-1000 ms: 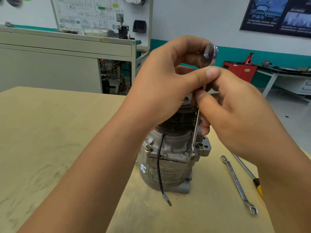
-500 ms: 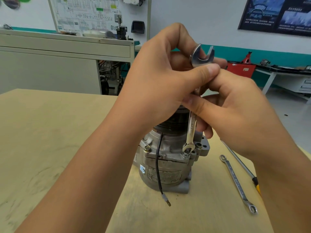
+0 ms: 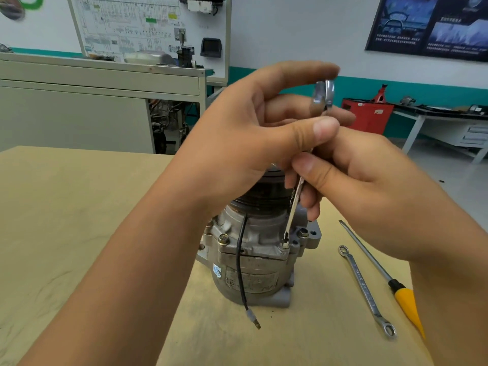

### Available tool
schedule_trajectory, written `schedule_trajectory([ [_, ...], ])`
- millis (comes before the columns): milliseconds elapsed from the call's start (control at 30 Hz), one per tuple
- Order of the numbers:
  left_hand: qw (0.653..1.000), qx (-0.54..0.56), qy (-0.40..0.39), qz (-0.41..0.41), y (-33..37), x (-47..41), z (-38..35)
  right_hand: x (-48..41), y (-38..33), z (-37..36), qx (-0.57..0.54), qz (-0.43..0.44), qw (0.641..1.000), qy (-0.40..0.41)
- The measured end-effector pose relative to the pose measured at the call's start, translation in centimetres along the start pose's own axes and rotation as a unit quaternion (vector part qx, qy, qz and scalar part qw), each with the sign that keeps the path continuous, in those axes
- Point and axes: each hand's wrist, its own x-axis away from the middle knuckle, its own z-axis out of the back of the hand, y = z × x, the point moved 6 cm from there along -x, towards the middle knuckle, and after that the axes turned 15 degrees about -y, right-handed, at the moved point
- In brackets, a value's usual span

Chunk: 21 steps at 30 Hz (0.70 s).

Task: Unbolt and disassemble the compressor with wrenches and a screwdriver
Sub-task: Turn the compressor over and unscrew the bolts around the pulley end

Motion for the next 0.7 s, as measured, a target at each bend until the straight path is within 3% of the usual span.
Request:
schedule_trajectory([
  [200,0.998,-0.027,0.060,-0.014,0.0,0.1,-0.1,0.2,0.0,0.4,0.019,0.008,1.000,0.000],
  [700,0.991,0.006,0.131,-0.027,-0.8,-0.2,-1.4,0.0,1.1,0.8,-0.203,0.048,0.978,0.015],
])
